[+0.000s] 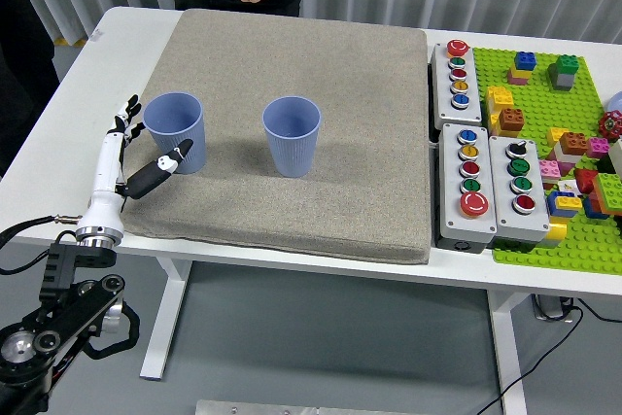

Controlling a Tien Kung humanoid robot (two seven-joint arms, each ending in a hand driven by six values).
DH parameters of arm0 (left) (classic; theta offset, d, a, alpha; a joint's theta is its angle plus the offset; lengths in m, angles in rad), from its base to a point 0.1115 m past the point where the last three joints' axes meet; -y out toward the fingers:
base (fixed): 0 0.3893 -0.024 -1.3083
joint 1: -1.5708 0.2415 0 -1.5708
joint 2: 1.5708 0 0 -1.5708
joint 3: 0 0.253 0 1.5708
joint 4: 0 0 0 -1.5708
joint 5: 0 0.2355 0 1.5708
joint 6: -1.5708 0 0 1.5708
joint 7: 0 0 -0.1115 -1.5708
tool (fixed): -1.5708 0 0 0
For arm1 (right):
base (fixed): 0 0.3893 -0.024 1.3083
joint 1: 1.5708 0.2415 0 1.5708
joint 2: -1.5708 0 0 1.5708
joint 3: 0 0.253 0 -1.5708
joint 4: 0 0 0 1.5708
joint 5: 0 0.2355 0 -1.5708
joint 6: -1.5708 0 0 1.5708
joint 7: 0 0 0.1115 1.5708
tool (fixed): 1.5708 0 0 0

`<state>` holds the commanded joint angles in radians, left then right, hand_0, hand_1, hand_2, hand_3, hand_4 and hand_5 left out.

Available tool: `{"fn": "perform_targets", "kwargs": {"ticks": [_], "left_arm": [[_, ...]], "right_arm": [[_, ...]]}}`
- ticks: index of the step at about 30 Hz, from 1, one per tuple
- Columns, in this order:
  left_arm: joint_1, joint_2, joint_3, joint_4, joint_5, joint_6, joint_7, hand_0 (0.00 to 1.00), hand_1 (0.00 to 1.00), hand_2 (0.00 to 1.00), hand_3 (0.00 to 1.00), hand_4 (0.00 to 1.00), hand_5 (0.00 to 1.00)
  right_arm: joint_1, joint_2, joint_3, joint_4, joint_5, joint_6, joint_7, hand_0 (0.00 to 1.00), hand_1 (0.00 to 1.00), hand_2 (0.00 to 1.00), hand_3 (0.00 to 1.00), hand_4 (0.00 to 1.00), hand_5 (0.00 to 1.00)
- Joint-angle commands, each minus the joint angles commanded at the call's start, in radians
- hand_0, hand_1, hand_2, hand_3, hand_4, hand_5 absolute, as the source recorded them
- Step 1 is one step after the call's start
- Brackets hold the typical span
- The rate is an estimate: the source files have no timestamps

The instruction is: Pick cup pour cup place

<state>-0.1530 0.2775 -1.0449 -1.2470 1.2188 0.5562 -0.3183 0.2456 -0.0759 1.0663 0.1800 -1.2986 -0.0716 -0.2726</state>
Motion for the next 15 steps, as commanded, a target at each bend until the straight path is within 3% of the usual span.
{"fn": "perform_targets", "kwargs": {"ticks": [8, 11, 13, 15], "left_arm": [[0.1, 0.074, -0.107, -0.18, 0.033, 0.014, 0.019, 0.861, 0.865, 0.998, 0.998, 0.982, 0.466], [0.098, 0.083, -0.133, -0.249, 0.035, 0.032, 0.024, 0.861, 0.865, 0.998, 0.998, 0.982, 0.466], [0.077, 0.084, -0.141, -0.284, 0.032, 0.067, 0.036, 0.846, 0.847, 0.993, 0.998, 0.991, 0.488], [0.053, 0.081, -0.148, -0.295, 0.028, 0.083, 0.032, 0.846, 0.847, 0.993, 0.998, 0.991, 0.488]], "right_arm": [[-0.003, -0.003, 0.016, 0.0, -0.021, 0.004, -0.002, 0.675, 0.641, 0.568, 0.576, 0.002, 0.107], [-0.002, -0.004, 0.019, 0.0, -0.023, 0.003, -0.002, 0.675, 0.641, 0.568, 0.576, 0.002, 0.107], [-0.002, -0.004, 0.017, 0.0, -0.023, 0.002, -0.003, 0.674, 0.64, 0.567, 0.575, 0.002, 0.106], [-0.002, -0.005, 0.016, 0.0, -0.021, 0.001, -0.003, 0.674, 0.64, 0.567, 0.575, 0.002, 0.106]]}}
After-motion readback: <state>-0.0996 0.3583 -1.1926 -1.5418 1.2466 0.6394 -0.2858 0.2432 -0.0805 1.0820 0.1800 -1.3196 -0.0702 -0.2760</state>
